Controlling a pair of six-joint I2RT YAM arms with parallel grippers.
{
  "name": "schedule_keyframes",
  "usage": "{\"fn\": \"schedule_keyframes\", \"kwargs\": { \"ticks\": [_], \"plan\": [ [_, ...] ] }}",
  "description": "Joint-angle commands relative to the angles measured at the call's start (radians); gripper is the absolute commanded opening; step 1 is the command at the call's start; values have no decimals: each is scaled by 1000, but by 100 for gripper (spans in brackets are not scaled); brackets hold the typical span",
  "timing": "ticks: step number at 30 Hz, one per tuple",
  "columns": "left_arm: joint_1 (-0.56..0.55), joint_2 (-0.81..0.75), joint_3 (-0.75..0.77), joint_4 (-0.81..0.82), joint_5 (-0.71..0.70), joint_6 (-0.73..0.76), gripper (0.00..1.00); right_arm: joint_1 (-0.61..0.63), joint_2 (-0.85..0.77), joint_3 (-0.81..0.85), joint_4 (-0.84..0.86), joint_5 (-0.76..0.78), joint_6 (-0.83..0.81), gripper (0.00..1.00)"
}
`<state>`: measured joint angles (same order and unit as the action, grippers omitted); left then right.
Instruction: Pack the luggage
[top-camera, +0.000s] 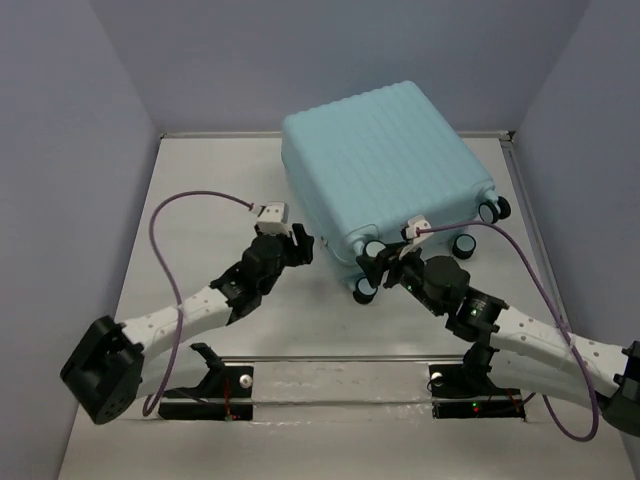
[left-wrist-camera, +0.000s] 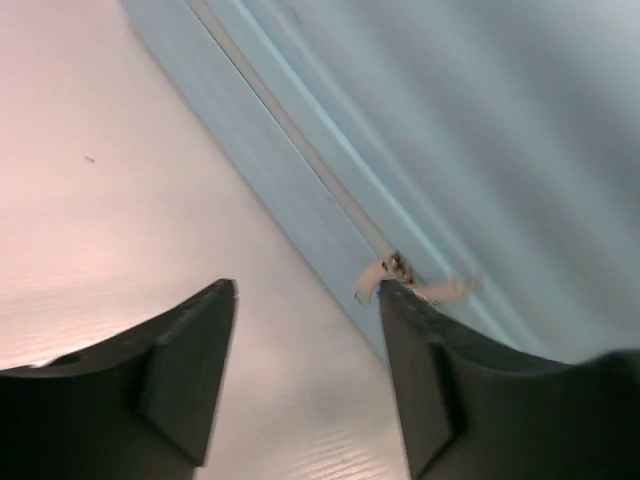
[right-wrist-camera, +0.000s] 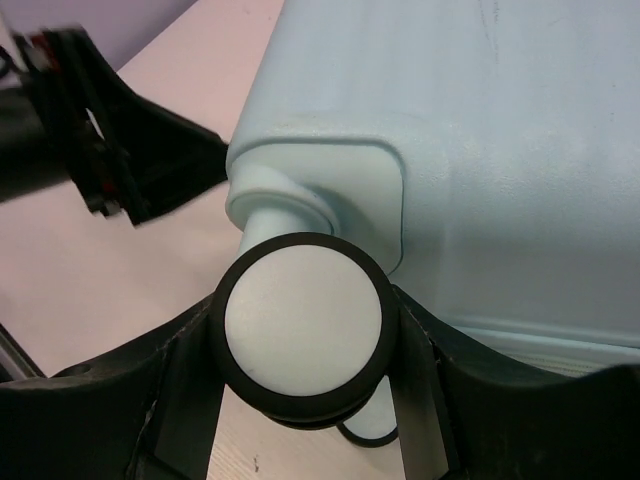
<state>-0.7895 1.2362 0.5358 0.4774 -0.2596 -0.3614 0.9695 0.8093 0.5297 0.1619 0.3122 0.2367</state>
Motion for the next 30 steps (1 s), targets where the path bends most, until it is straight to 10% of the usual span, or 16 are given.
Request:
{"fn": "schedule_keyframes", "kwargs": {
  "ticks": [1,7,9,11,12,30],
  "plan": [
    [33,-380,1,-81,-283,-102,75,52,108,101,174,-182,32,7],
    [33,-645,151,-364,-279,-100,99,161,315,254,192,-156,-28,13],
    [33,-697,188,-437,-277,-103,99,182,344,317,154,-131,-43,39],
    [33,-733,231,-473,-270,-108,99,182,367,361,49,-108,-57,96],
    [33,-760,245,-509,-271,-114,99,192,367,409,3,-84,-65,100],
    [33,-727,337,-418,-93,-28,99,192,-249,359,-265,320,-224,100]
  ]
}}
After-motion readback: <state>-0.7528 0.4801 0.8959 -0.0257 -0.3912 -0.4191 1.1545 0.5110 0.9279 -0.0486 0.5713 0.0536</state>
